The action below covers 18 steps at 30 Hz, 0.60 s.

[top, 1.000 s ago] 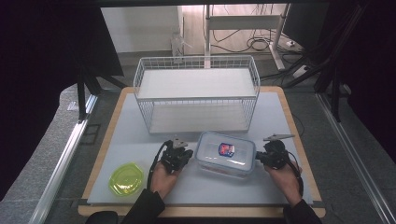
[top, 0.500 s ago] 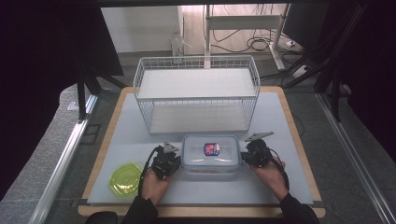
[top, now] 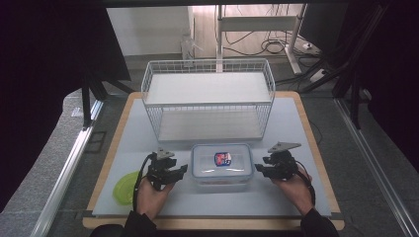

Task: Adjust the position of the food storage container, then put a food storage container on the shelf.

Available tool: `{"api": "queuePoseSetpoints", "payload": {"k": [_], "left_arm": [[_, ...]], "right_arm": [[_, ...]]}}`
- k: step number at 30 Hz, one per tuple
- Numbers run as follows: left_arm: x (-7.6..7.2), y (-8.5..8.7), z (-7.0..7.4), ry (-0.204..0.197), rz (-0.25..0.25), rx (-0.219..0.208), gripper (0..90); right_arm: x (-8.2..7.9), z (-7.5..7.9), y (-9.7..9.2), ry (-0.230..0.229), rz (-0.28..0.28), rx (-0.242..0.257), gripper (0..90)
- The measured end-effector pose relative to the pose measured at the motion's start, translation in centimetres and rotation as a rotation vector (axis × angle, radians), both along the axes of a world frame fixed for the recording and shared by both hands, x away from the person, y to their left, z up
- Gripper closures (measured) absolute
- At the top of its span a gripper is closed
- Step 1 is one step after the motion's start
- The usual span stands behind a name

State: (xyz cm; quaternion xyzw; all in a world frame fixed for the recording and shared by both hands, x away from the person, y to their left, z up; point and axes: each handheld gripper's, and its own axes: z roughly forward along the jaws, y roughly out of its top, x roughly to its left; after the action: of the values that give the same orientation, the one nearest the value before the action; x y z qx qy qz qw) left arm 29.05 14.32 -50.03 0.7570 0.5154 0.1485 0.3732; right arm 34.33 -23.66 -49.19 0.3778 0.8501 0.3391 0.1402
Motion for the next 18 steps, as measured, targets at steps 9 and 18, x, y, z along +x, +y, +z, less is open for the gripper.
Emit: {"api": "queuePoseSetpoints", "payload": {"k": [9,18], "left_arm": [[-0.3,-0.1,0.8,-0.027,-0.031,-0.064,34.6],[-0.3,0.0,1.7,-0.072,-0.09,-0.054,25.1]], "right_arm": [[0.1,0.4,-1.7,-0.028,-0.013,0.018,31.2],[0.0,1.0,-1.9,-0.063,-0.008,0.023,24.4]]}}
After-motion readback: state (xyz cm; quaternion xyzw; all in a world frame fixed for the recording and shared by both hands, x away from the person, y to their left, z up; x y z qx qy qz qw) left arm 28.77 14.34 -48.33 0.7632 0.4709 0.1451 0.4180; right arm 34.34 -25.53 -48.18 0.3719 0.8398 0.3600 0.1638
